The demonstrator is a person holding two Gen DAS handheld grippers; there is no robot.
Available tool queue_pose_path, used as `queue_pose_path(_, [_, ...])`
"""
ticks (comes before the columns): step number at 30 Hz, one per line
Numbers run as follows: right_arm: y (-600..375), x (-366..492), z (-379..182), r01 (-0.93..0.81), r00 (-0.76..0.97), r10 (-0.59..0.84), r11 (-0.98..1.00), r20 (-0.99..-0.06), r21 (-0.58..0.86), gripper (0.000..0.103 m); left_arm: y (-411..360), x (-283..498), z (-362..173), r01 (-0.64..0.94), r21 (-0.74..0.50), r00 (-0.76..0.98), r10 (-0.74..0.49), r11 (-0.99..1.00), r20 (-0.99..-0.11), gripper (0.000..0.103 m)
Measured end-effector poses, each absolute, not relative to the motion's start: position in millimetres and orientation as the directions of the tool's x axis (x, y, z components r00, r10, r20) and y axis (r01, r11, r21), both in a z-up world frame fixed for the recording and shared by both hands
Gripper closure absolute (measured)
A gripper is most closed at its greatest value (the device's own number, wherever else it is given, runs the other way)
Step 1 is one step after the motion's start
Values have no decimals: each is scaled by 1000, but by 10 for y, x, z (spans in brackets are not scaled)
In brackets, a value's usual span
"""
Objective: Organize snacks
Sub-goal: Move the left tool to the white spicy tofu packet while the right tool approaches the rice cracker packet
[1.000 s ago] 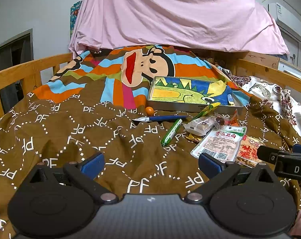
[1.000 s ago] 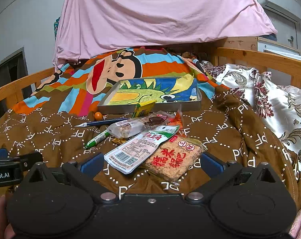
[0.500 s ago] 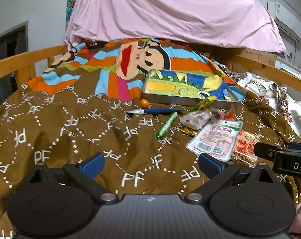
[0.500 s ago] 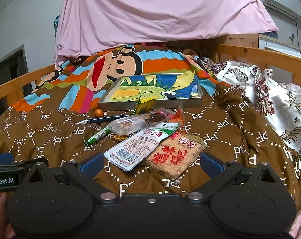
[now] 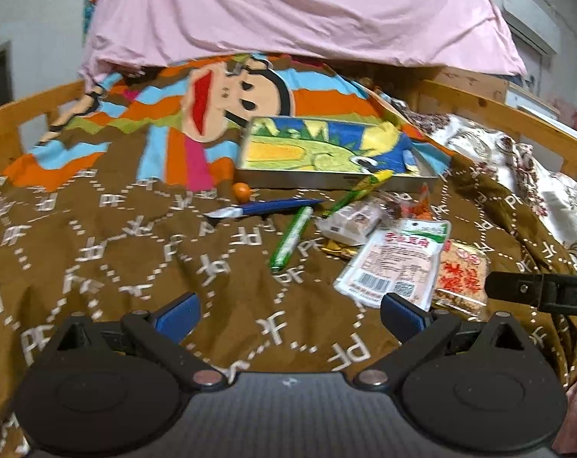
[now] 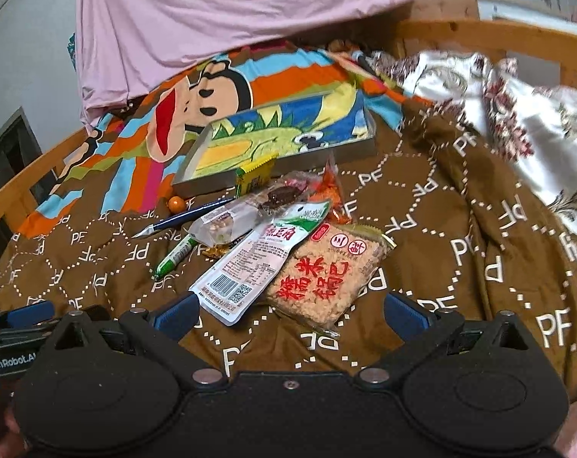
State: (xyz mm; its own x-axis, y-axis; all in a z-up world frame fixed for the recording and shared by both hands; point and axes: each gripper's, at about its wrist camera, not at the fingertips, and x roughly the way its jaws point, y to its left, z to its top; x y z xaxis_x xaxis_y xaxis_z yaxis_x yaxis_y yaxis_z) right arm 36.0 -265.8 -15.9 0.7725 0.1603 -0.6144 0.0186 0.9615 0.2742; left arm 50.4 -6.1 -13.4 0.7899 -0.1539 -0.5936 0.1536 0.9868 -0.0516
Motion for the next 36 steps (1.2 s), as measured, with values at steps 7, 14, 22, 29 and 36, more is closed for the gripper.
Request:
queue_pose_path(7, [-2792, 593, -271, 28, 711, 206, 947, -673, 319, 1, -130, 953, -156, 259, -137, 714, -285, 956, -639, 1])
queue_pose_path(14, [-2768, 824, -489, 116, 659, 121, 959, -743, 259, 1, -349, 1391, -238, 394, -160, 623, -391, 905, -678, 1])
queue_pose_path(22, [-2555, 889, -566, 59, 663, 59, 990, -746, 131, 1, -564, 1816, -480, 516, -241, 466, -506, 822, -725, 1])
queue_pose_path(29, [-2318, 1010, -658, -5, 657, -10, 1000, -754, -18, 1, -668, 2009, -593, 591, -273, 354, -548, 759, -758, 1])
queue_pose_path(36, [-2127, 1029, -715, -77, 661, -38, 990, -750, -118, 1, -826, 2089, -676, 671, -245, 270, -538, 700, -798, 1])
